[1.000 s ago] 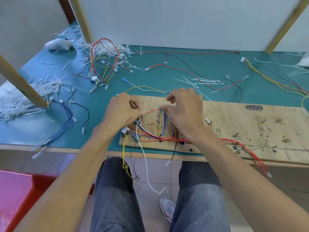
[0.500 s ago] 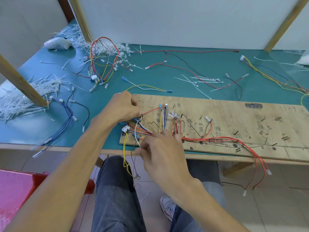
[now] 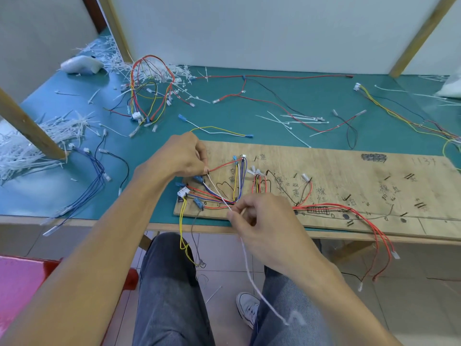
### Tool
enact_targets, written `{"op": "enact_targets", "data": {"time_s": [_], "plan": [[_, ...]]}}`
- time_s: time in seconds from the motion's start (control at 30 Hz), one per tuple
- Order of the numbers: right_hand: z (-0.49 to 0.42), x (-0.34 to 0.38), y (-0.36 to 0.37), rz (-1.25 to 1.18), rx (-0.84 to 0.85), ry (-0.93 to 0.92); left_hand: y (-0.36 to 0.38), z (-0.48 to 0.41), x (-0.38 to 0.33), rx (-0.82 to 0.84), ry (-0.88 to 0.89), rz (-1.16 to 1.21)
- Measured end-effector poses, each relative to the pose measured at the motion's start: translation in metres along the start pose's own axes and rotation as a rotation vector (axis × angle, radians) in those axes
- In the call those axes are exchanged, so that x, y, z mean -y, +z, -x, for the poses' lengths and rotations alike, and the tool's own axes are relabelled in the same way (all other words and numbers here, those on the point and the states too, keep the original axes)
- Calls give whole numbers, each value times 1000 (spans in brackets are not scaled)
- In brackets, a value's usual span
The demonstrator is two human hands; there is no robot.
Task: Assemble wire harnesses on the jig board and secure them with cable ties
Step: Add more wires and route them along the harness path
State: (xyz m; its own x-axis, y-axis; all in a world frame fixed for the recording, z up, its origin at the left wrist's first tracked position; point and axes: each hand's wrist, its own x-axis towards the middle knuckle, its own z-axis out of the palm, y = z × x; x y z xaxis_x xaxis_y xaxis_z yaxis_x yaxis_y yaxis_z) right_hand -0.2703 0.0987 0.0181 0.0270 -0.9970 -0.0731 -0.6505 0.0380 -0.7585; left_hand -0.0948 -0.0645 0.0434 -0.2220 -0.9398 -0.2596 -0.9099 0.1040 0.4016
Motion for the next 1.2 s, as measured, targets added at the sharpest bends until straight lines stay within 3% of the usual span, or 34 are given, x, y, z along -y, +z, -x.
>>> {"op": "enact_targets", "data": {"time_s": [0.23,0.37,0.5,0.63,0.77,1.2], "plan": [[24,-15,5,123,4,23,3,6,5,-19,-34,216],[32,-18,12,136,38,60,6,10,2,-82,-13,194],[39,-21,16,129,27,63,7,18,-9,-143,95,-16],[42,-23,18,100,-2,71,19,26,-18,-235,408,-138],[43,-24,17,110,21,90,32,31,-28,-185,587,-213],[48,-27,8,42,10,117,51,58,-16,-164,621,41]]}}
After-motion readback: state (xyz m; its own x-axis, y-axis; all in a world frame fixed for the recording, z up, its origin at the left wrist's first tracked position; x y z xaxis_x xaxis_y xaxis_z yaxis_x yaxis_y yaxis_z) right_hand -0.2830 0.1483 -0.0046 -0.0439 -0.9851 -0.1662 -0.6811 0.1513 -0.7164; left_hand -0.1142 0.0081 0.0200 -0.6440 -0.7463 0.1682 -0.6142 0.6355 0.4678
